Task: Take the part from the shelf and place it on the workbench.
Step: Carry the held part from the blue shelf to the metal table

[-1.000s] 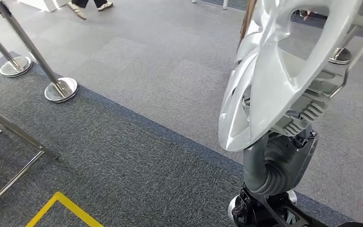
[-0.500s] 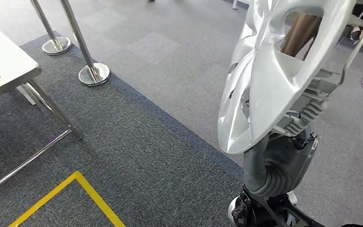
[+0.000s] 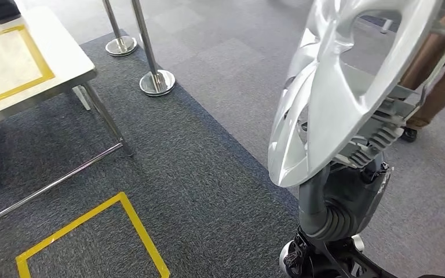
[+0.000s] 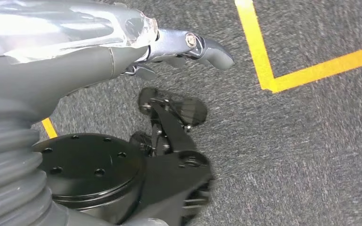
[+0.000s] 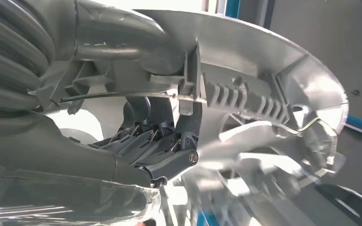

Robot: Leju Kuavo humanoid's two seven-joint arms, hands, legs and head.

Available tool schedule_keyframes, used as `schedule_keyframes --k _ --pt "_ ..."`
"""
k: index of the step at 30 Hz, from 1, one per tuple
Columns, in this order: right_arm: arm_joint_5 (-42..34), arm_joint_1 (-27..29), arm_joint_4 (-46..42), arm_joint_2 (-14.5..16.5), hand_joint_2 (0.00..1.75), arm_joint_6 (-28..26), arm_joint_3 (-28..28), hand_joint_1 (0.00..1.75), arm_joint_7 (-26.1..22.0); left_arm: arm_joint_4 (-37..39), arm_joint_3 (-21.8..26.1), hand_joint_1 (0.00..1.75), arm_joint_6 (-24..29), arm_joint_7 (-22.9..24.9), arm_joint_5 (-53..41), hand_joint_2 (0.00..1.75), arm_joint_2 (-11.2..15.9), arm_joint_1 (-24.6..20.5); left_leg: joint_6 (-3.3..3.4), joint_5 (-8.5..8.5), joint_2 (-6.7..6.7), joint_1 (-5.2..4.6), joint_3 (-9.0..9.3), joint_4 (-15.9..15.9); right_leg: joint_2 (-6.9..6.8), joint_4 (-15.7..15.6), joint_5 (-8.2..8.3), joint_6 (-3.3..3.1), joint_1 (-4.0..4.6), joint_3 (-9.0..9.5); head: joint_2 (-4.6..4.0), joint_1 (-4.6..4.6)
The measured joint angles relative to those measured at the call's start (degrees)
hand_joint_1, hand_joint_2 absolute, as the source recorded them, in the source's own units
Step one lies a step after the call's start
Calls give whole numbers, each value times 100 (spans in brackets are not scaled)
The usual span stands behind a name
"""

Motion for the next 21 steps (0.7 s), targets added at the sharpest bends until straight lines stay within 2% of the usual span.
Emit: schedule_keyframes --k 1,2,3,4,5,6,7,8,9,10,11,12,13,15,16,17,18,19,20,21 --pt "-8 -1 2 -1 175 -15 3 175 0 0 0 0 1 3 -4 175 0 1 -7 -129 46 6 -188 374 -94 1 -7 -6 6 -1 0 1" --pt "-14 -6 5 -2 175 -28 5 175 0 0 0 0 3 5 -8 175 1 6 -11 -157 63 9 -294 576 -185 1 -15 -9 7 -1 0 0" --pt "-21 -15 7 -3 175 -38 7 175 0 0 0 0 7 5 -12 175 3 12 -12 -76 83 10 -276 539 -270 1 -24 -7 8 6 1 -1" --pt "-28 -27 9 -4 175 -43 8 175 0 -1 0 0 12 6 -13 175 8 16 -7 90 123 9 -129 259 -346 2 -37 1 8 20 1 0" --pt "-36 -41 11 -4 175 -46 10 175 0 -1 0 0 17 5 -13 175 14 17 7 287 222 2 106 -169 -413 2 -53 15 10 42 1 -1" --pt "-44 -54 11 -4 175 -49 13 175 0 -1 0 0 20 5 -13 175 21 12 30 429 376 -19 339 -584 -473 5 -74 39 26 65 1 -1" --pt "-55 -65 11 -5 175 -49 15 175 0 -1 0 0 20 4 -13 175 26 4 58 517 492 -40 513 -884 -525 7 -94 66 39 87 1 4" --pt "-66 -76 12 -7 175 -49 18 175 0 -1 0 0 20 4 -13 175 30 -3 85 547 569 -63 604 -1043 -578 6 -110 94 52 105 1 6" --pt "-77 -86 13 -10 175 -49 20 175 0 -1 0 0 21 4 -13 175 32 -8 114 538 568 -84 618 -1080 -634 -1 -118 123 61 121 1 9" --pt "-86 -97 14 -12 175 -49 23 175 0 -1 0 0 24 4 -13 175 34 -10 142 553 484 -84 615 -1090 -701 -15 -124 150 57 146 1 9" --pt "-93 -109 16 -14 175 -49 26 175 1 -1 0 0 28 4 -13 175 36 -7 174 566 408 -69 619 -1105 -701 -16 -143 183 48 163 1 9" --pt "-98 -120 19 -15 175 -49 29 175 -1 -1 0 0 32 3 -11 175 37 -6 207 582 328 -47 628 -1122 -598 44 -199 217 38 156 0 12" --pt "-102 -129 22 -18 175 -46 31 175 -2 -1 0 0 34 2 -8 175 37 -8 238 599 247 -20 640 -1139 -436 220 -314 247 28 88 -1 26" --pt "-112 -135 38 -32 175 -38 31 175 -3 -1 0 0 33 -3 1 175 31 -15 274 614 81 5 638 -1145 -84 948 -659 286 14 -261 -1 51" --pt "-116 -134 50 -43 175 -34 30 175 -3 -1 0 0 32 -5 6 175 28 -15 283 616 -9 6 634 -1144 -18 1353 -800 295 13 -475 -1 60" --pt "-119 -133 63 -52 175 -32 29 175 -2 -1 0 0 32 -7 10 175 25 -13 286 617 -103 6 633 -1142 7 1624 -851 296 13 -630 -1 61" --pt "-119 -134 75 -58 175 -31 28 175 -2 -1 0 0 31 -7 14 175 24 -9 286 618 -198 7 637 -1140 19 1668 -783 286 13 -681 -2 62" --pt "-115 -136 85 -62 175 -28 29 175 -2 -1 0 0 32 -7 19 175 19 -6 284 619 -296 8 646 -1139 41 1462 -607 268 10 -610 -1 61" --pt "-111 -140 92 -64 175 -24 29 175 -1 -1 0 0 34 -7 23 175 12 -5 280 619 -391 9 656 -1135 115 1071 -373 245 3 -449 -1 63" --pt "-107 -145 98 -64 175 -20 30 175 -1 -1 0 0 37 -7 29 175 2 -7 266 619 -482 4 657 -1127 260 644 -180 221 -7 -269 -1 62"
